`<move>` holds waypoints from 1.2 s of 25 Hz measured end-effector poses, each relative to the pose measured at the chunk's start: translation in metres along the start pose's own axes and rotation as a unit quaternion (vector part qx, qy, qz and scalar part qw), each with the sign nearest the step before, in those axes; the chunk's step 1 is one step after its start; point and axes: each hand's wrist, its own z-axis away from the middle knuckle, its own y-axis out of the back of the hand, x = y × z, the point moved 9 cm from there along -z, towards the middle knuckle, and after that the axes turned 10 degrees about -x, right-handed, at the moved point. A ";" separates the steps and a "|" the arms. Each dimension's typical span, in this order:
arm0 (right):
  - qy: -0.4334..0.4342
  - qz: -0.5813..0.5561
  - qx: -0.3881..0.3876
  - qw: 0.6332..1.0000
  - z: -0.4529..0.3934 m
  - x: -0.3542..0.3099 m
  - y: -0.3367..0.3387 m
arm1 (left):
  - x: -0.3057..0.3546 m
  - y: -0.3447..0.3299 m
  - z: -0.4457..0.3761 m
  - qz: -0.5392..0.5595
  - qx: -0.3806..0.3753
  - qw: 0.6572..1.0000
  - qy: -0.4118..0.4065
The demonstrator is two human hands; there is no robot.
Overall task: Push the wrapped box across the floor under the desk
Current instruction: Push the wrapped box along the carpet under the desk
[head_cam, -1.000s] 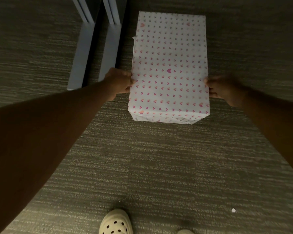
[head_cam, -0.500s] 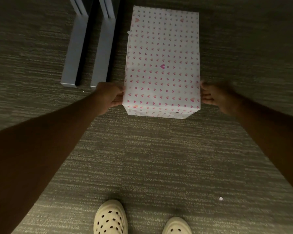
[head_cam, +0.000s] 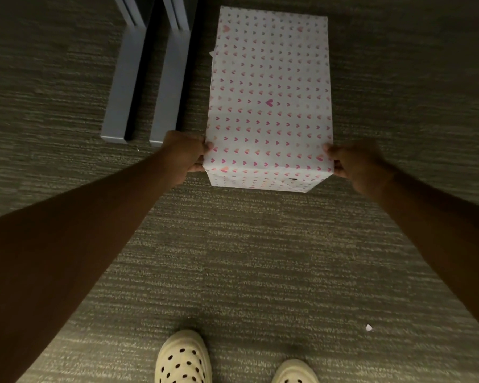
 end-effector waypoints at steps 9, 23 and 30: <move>0.025 0.034 0.023 0.999 -0.006 -0.039 -0.014 | 0.042 0.020 -0.008 -0.018 0.014 0.999 -0.031; 0.055 0.017 0.006 0.998 -0.053 -0.091 -0.077 | 0.074 0.086 -0.049 -0.029 0.050 0.997 -0.052; 0.057 0.024 -0.002 0.998 -0.061 -0.090 -0.091 | 0.075 0.099 -0.065 -0.036 0.057 0.997 -0.045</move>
